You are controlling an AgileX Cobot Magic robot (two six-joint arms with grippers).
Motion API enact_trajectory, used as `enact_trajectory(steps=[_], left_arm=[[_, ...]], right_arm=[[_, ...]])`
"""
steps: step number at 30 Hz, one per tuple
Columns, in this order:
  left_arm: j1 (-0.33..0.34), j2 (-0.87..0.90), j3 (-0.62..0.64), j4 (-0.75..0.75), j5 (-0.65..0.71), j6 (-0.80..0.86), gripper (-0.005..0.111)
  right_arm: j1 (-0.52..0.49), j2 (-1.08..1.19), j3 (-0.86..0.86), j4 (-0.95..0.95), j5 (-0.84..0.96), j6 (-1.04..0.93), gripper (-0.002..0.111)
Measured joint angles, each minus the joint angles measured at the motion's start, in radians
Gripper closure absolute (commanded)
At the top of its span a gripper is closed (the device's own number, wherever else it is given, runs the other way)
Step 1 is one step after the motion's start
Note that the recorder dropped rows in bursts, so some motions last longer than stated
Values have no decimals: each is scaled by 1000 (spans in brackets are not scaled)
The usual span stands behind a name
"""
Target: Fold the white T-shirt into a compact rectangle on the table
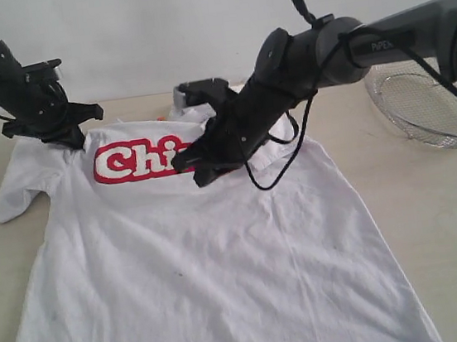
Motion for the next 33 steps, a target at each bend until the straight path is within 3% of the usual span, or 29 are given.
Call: enact_trajectory(steps=[6,13,17,22,26,33], left_arm=[[24,4,0,-211,17,157,102],[5,-33,2,-384,87,255,102],[-26,-66,2,-352,80,257,102],[-37,-81,2,-180,111,172,102],[-35,-85,16,-220,204,204,102],[-89,-90,93,-271,248,241,102]], right_arm=[[-81,14,-226,2,-25,52,108],[-142,178,-552,-1,78,124,108],[-145,266,-654,-7,166,142,108],[-124,302,-661,-38,243,142,109],[-124,302,-668,-49,260,158,109],[-97,302,-669,-67,320,168,109]])
